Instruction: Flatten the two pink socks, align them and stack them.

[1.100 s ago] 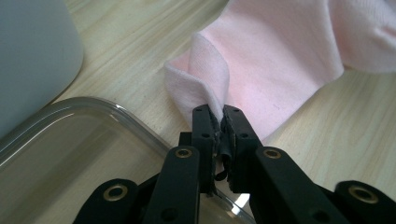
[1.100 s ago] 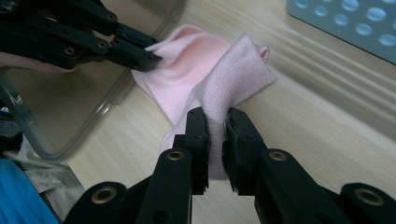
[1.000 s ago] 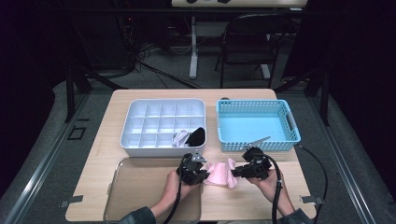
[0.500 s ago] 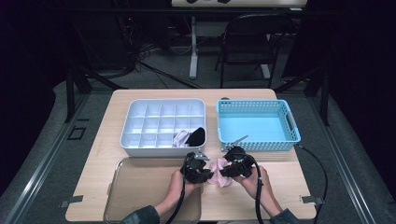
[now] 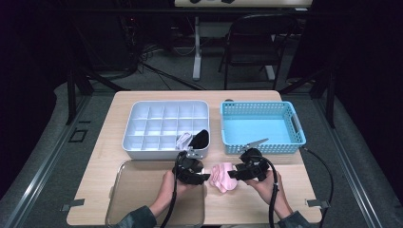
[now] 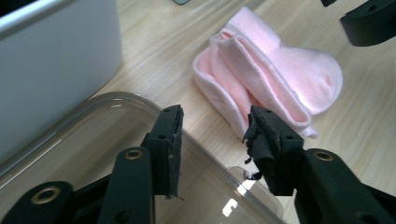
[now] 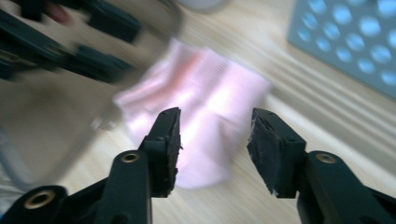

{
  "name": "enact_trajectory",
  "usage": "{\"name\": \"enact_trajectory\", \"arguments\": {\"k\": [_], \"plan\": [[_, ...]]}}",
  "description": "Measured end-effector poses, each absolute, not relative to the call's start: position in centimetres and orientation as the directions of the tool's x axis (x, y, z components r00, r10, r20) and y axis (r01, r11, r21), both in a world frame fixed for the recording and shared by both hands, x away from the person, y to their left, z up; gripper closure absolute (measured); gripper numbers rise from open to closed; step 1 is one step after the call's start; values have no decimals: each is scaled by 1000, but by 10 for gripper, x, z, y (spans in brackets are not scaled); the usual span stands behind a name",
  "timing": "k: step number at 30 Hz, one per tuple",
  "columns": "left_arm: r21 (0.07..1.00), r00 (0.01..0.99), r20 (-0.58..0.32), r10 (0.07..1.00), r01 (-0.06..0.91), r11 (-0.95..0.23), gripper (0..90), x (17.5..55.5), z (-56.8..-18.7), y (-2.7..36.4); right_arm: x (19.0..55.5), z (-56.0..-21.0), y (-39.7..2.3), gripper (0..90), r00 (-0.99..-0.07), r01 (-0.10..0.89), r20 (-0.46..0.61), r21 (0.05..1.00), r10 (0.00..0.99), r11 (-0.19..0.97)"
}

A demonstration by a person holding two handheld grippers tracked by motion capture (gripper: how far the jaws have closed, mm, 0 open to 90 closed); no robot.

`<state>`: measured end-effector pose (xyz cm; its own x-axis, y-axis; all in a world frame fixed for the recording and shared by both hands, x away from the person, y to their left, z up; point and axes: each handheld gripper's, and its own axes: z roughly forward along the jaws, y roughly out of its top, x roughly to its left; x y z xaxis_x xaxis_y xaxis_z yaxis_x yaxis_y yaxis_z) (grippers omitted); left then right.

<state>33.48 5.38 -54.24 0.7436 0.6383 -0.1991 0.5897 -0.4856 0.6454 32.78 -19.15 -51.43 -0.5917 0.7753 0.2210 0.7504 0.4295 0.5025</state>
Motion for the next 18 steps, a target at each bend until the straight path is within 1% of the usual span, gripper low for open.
{"name": "enact_trajectory", "arguments": {"k": [6,8,11,13,15,16,17,18], "plan": [[671,732,-227,642,595,-441,469,334,-530,47,337,-535,-199,533,-541,791,242,473,806,388],[661,735,-229,639,599,-452,462,333,-533,38,340,-539,-198,549,-545,797,252,452,800,400],[643,734,-241,635,611,-462,450,333,-540,27,338,-541,-194,564,-553,792,251,454,794,408],[633,738,-227,635,608,-480,443,333,-543,24,337,-542,-190,568,-560,789,240,445,793,423],[626,734,-226,641,613,-482,444,334,-545,23,336,-543,-189,587,-567,788,247,442,786,429],[627,731,-219,646,613,-481,444,334,-546,23,336,-544,-188,606,-560,791,244,442,792,423],[622,726,-231,647,622,-476,446,336,-547,23,336,-544,-187,637,-558,791,244,447,793,419],[618,726,-233,647,624,-477,449,336,-548,23,336,-546,-188,646,-566,787,246,444,787,428]]}}
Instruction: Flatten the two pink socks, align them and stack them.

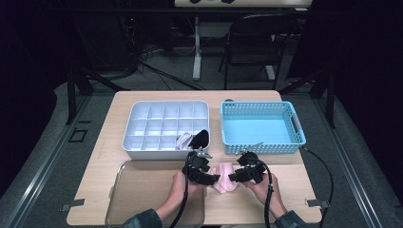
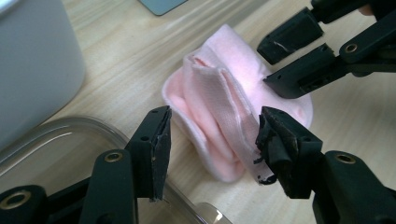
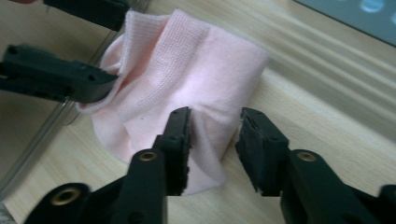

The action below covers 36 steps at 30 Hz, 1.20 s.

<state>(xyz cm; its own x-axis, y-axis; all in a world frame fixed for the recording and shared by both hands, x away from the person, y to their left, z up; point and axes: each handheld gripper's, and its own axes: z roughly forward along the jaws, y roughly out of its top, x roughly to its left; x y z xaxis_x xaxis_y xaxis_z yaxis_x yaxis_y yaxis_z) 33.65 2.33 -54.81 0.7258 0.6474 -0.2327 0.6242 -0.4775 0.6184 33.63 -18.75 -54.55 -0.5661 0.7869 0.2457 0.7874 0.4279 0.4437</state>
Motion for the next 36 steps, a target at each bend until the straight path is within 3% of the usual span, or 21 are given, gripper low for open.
{"name": "enact_trajectory", "arguments": {"k": [7,12,21,23,28,36], "plan": [[594,726,-228,648,632,-499,521,342,-556,21,337,-551,-186,705,-566,790,257,440,783,427],[594,735,-222,641,623,-509,657,342,-558,20,339,-546,-194,668,-571,795,295,431,766,427],[593,751,-196,630,603,-534,708,339,-561,15,343,-553,-206,617,-525,828,355,425,774,366],[593,751,-198,630,603,-533,724,339,-562,15,343,-555,-204,637,-522,831,376,424,765,360],[597,750,-205,628,605,-528,751,339,-563,16,341,-559,-199,794,-499,846,374,408,782,345],[602,741,-230,631,618,-506,772,341,-565,19,334,-542,-196,814,-544,808,356,465,760,361]]}}
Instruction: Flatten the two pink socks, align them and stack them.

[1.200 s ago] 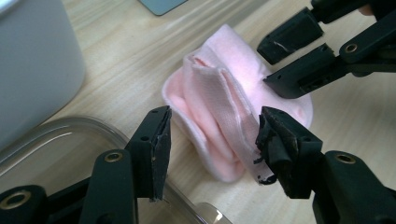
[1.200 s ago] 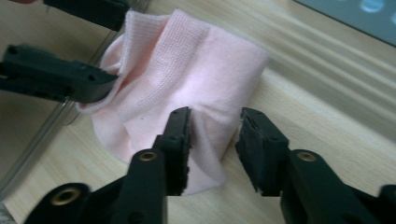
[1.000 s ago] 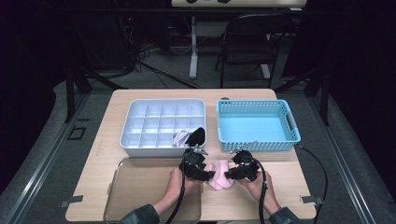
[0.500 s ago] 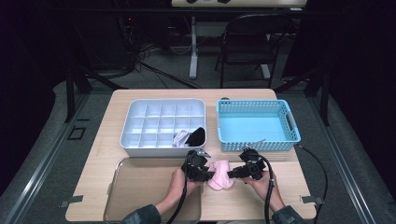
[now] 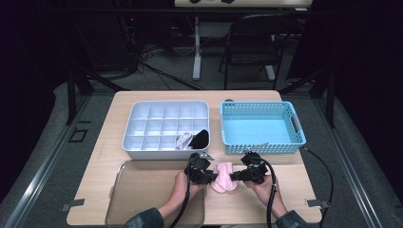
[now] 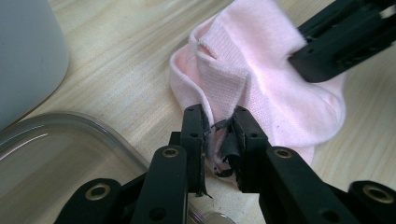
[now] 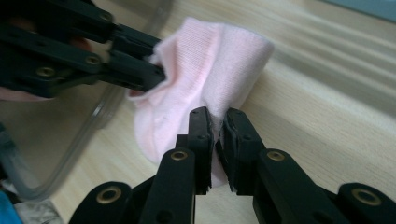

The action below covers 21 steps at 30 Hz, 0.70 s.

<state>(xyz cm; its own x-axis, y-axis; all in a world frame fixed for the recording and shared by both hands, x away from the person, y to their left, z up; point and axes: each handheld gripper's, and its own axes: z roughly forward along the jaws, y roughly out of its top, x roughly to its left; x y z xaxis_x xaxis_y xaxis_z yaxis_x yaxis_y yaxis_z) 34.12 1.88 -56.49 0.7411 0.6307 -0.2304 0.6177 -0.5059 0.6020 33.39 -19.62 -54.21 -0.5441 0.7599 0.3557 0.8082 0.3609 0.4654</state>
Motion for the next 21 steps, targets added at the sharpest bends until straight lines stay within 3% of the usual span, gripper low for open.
{"name": "enact_trajectory", "arguments": {"k": [6,21], "plan": [[605,730,-247,637,630,-488,774,342,-566,20,327,-534,-186,813,-582,769,340,524,739,366],[590,716,-325,618,664,-460,783,348,-569,29,323,-545,-156,820,-642,722,241,510,728,468]]}}
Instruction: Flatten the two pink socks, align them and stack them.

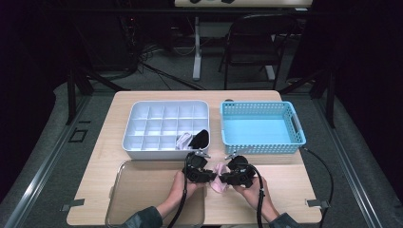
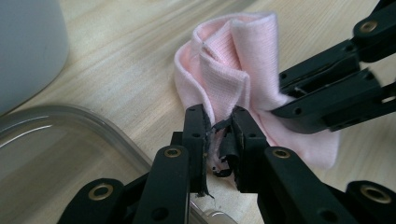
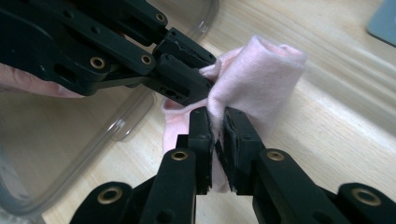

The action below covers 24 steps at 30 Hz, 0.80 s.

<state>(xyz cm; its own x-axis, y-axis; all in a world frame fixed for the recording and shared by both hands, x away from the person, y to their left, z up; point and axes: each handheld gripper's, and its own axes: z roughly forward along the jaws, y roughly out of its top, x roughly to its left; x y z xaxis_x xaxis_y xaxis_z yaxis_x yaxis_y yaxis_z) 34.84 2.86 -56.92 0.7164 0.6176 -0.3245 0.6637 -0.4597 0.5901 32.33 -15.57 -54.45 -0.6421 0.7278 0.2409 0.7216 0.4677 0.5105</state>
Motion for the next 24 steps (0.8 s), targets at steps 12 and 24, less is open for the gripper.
{"name": "enact_trajectory", "arguments": {"k": [12,24], "plan": [[607,693,-327,642,675,-420,535,353,-548,40,321,-548,-147,823,-669,687,173,514,723,513],[602,701,-324,636,671,-433,611,360,-558,22,319,-548,-141,805,-680,669,149,526,717,525]]}}
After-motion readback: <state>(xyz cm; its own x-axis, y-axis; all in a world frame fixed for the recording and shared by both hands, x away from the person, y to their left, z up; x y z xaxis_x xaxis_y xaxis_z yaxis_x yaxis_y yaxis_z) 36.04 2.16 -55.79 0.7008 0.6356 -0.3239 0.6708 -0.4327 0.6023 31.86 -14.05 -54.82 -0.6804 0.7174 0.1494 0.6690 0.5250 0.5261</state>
